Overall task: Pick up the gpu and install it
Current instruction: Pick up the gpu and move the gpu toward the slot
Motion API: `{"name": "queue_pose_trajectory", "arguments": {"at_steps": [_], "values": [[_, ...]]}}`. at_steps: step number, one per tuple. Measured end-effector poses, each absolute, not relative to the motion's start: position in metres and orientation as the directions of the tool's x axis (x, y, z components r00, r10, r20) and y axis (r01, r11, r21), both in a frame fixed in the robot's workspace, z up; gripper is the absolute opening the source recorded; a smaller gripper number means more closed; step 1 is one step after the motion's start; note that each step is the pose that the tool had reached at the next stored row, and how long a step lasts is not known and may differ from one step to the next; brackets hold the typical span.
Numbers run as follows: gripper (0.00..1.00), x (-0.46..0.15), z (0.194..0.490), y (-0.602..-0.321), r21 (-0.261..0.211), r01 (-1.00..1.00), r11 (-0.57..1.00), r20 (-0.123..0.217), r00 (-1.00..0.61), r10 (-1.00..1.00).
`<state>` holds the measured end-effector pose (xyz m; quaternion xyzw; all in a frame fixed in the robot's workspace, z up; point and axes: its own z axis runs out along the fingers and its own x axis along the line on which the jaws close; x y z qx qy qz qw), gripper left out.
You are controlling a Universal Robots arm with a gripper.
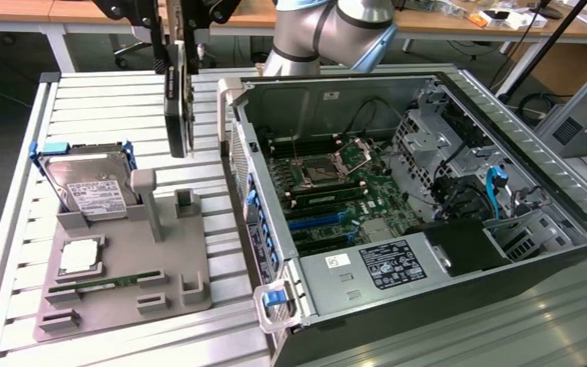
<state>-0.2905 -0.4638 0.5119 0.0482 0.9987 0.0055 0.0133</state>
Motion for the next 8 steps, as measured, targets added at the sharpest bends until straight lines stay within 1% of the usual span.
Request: {"name": "queue_pose_trajectory", "arguments": {"at_steps": [8], "values": [[0.27, -0.263, 0.495, -0.464, 0.012, 0.096, 0.995, -0.026, -0.995, 0.097]]}}
